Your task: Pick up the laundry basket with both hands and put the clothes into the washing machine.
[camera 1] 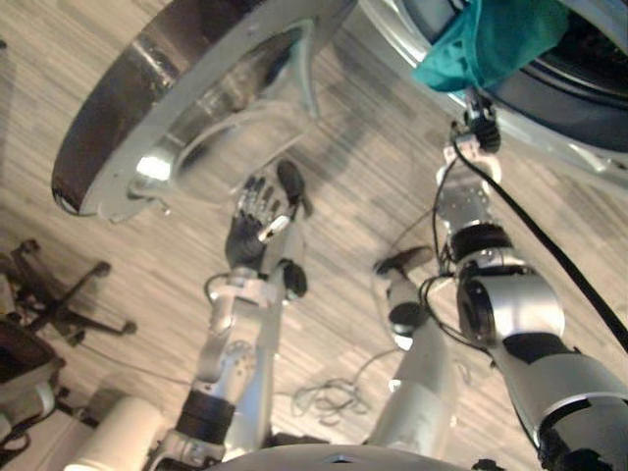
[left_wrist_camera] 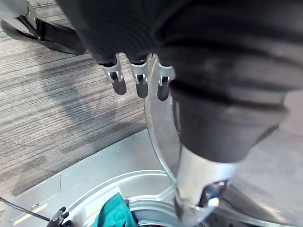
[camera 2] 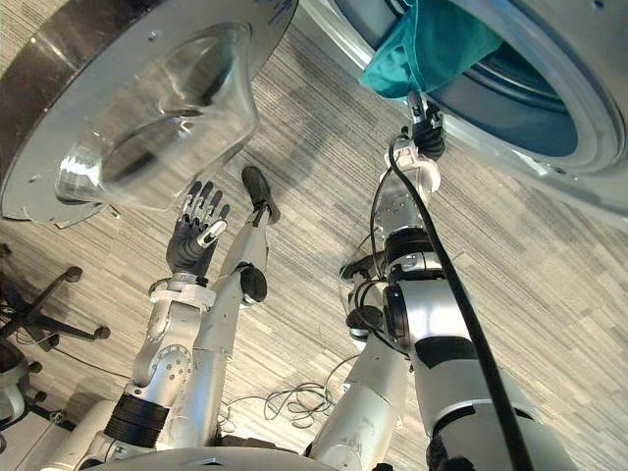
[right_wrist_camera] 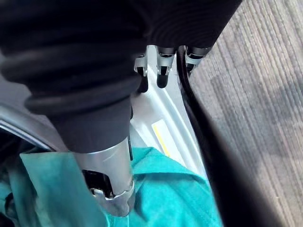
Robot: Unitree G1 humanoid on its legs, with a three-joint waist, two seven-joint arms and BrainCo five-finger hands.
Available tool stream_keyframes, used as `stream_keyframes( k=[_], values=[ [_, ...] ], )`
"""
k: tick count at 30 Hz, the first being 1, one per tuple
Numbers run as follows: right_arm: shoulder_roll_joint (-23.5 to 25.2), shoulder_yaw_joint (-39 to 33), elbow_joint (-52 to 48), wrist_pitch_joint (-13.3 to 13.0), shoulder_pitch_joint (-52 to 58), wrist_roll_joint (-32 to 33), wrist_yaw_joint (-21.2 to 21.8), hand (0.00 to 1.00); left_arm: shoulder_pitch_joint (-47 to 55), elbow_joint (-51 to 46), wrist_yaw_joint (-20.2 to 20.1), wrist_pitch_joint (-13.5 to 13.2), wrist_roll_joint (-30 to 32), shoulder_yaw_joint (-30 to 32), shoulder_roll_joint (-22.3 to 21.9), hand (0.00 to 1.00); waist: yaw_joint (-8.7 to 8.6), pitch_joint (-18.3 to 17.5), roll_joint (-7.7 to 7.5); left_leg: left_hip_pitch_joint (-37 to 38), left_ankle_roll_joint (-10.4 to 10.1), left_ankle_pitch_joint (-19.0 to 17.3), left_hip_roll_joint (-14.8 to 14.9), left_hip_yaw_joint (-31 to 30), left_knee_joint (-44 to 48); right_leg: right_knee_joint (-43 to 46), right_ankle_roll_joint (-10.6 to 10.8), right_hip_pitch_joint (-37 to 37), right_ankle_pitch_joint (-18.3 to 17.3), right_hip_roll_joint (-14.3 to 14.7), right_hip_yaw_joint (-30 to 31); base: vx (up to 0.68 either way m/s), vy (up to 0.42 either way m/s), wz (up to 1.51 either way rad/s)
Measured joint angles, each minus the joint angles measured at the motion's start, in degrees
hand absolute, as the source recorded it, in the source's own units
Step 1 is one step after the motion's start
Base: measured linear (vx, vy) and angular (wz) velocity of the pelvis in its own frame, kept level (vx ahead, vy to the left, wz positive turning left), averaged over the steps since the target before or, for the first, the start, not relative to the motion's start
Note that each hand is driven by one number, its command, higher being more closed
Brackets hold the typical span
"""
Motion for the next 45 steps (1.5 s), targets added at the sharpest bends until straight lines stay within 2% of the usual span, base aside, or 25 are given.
stream_keyframes(
  k=[2,7,12,16,18,19,20,21,22,24,28,33,35,36,37,38,41,43,45],
  values=[
    [1.13,0.00,-0.18,0.04,-1.44,1.86,-1.11,0.00,0.27,0.01,0.02,0.00,-0.52,0.01,-0.01,0.00,0.12,0.08,0.15,-0.02,0.38,-0.32,0.92,0.03,0.78,0.03,-0.03,-0.02,0.02,0.65,0.44,-0.04,0.027,-0.22],
    [2.78,2.74,-2.86,-0.09,-5.59,6.28,-3.78,0.00,1.05,0.11,0.02,0.14,-0.59,-0.06,-0.05,0.00,-0.69,1.34,2.02,0.17,-0.27,-1.95,2.24,-0.03,1.14,2.53,-0.48,-0.53,-0.20,0.79,0.67,-0.08,0.057,-0.13],
    [2.71,5.24,-2.83,-0.18,-8.39,12.76,-4.55,0.00,1.24,0.14,-0.05,0.20,-1.23,-0.09,-0.03,0.00,-1.18,1.81,1.99,0.29,-0.43,-1.68,2.57,0.12,1.47,2.71,-1.14,-0.37,0.47,0.83,0.68,-0.08,0.053,-0.04],
    [3.65,12.94,-2.85,-0.10,-8.69,16.33,-6.07,0.00,1.20,2.94,-0.04,0.36,-2.13,-0.23,-0.04,0.00,-2.72,2.13,1.75,1.03,1.23,-2.02,4.91,-0.39,5.58,1.77,-1.28,2.88,0.90,2.53,0.01,-0.06,-0.004,-0.05],
    [2.92,15.21,-8.03,-1.15,-8.65,14.85,-4.48,0.00,1.35,2.90,-0.06,0.36,-2.21,-1.01,0.12,0.00,-3.08,2.16,1.67,1.53,0.98,-2.30,6.06,-0.93,6.64,1.74,-1.58,3.93,0.67,3.40,-0.04,-0.08,-0.064,-0.12],
    [0.62,15.11,-15.41,-2.69,-9.85,12.80,-1.60,0.00,1.38,2.85,-0.11,0.37,-2.21,-2.07,0.26,0.00,-3.18,2.16,1.66,1.71,0.96,-2.29,6.85,-1.08,7.14,1.98,-1.77,4.19,0.57,3.95,-0.04,-0.10,-0.073,-0.14],
    [-1.28,14.89,-18.47,-3.36,-11.59,11.62,-0.57,0.00,1.42,2.86,-0.21,0.45,-2.21,-2.66,0.35,0.00,-3.22,2.16,1.66,1.84,0.85,-2.19,7.13,-1.14,7.17,2.11,-1.87,4.25,0.52,4.14,-0.04,-0.12,-0.073,-0.13],
    [-5.83,15.74,-18.29,-4.38,-15.23,7.99,1.53,0.00,1.65,2.88,-0.56,0.81,-2.22,-3.81,0.51,0.00,-3.18,2.06,1.47,1.98,0.61,-1.95,7.44,-1.25,7.13,2.36,-2.19,4.21,0.28,4.29,0.03,-0.14,-0.064,-0.05],
    [-8.08,15.34,-18.28,-4.53,-12.55,7.42,2.15,0.00,2.06,2.67,-0.98,0.90,-2.25,-5.12,0.64,0.00,-2.54,2.05,1.28,2.00,0.16,-1.89,7.50,-1.58,6.84,2.79,-2.43,4.23,-0.29,4.36,0.00,-0.16,-0.066,0.05],
    [-7.52,11.59,-21.14,-4.95,-11.25,8.55,2.50,0.00,2.94,3.49,-1.49,1.49,-2.24,-5.88,0.66,0.00,-2.80,2.42,0.71,2.57,-0.57,-1.49,7.42,-1.39,6.15,4.22,-2.92,4.36,-0.56,3.82,-0.42,-0.11,-0.055,0.08],
    [-6.55,6.41,-20.80,-4.90,-9.21,9.97,2.57,0.00,4.03,5.50,-1.75,1.66,-2.22,-6.90,0.75,0.00,-1.95,2.45,0.45,3.04,-0.58,-1.18,7.20,-1.64,6.03,3.86,-3.04,5.20,-0.39,3.85,-0.71,-0.09,-0.045,0.07],
    [-4.16,0.02,-23.31,-5.05,-5.68,10.04,2.82,0.00,4.31,6.57,-1.75,1.61,-2.12,-6.80,1.81,0.00,-1.80,2.41,-0.01,3.15,-0.17,-1.98,6.96,-1.28,6.39,2.96,-2.70,5.70,0.20,3.78,-0.71,-0.08,-0.021,0.02],
    [-2.98,-2.91,-25.04,-5.19,-1.68,8.95,2.97,0.00,4.30,7.83,-1.63,1.60,-2.10,-6.78,2.33,0.00,-2.12,2.27,-0.77,3.47,-0.13,-2.64,6.98,-0.67,7.31,2.82,-2.52,5.70,0.55,3.47,0.15,-0.10,-0.016,-0.09],
    [-0.91,-5.16,-25.32,-5.55,0.80,8.90,3.19,0.00,4.55,7.63,-1.59,1.54,-2.09,-6.70,3.12,0.00,-2.44,1.81,-1.98,3.85,-0.11,-3.24,7.01,0.37,7.63,2.53,-2.73,5.07,0.59,3.31,1.48,-0.13,-0.024,-0.30],
    [0.43,-5.26,-25.44,-4.28,3.03,6.63,4.12,0.00,4.48,7.34,-1.55,1.49,-2.08,-6.61,3.38,0.00,-2.98,1.38,-2.87,4.20,-0.14,-4.05,7.23,1.63,8.21,2.10,-3.06,4.69,0.78,3.24,2.39,-0.13,-0.024,-0.35],
    [1.44,-4.92,-25.63,-3.81,3.41,6.17,4.33,0.00,4.34,7.17,-1.55,1.49,-2.06,-6.62,3.35,0.00,-3.31,1.41,-3.07,4.59,-0.16,-4.33,7.26,2.01,8.37,1.81,-2.92,4.78,0.94,3.20,2.74,-0.11,-0.019,-0.28],
    [7.28,-5.77,-29.30,-3.40,10.98,1.03,5.49,0.00,4.24,7.57,-1.59,1.40,-0.96,-6.87,3.02,0.00,-4.36,0.99,-3.89,4.82,-0.08,-6.68,8.16,2.48,12.10,1.58,-2.24,5.81,2.02,3.00,3.61,-0.07,-0.026,-0.10],
    [14.62,-5.81,-30.56,-2.35,23.34,-4.53,6.84,0.00,3.97,7.78,-1.57,1.41,-0.85,-6.58,3.56,0.00,-5.41,-0.20,-6.00,6.22,0.31,-9.34,9.19,3.25,15.85,1.83,-2.05,7.50,1.96,2.73,4.77,-0.02,-0.043,-0.12],
    [20.07,-5.76,-29.92,-1.42,34.50,-6.83,7.24,0.00,3.63,8.00,-1.60,1.41,0.14,-6.45,3.63,0.00,-6.65,-0.38,-6.27,9.16,-0.24,-11.94,9.31,3.83,18.25,2.15,-1.22,10.40,1.41,1.87,5.76,0.00,-0.039,-0.07]
  ],
)
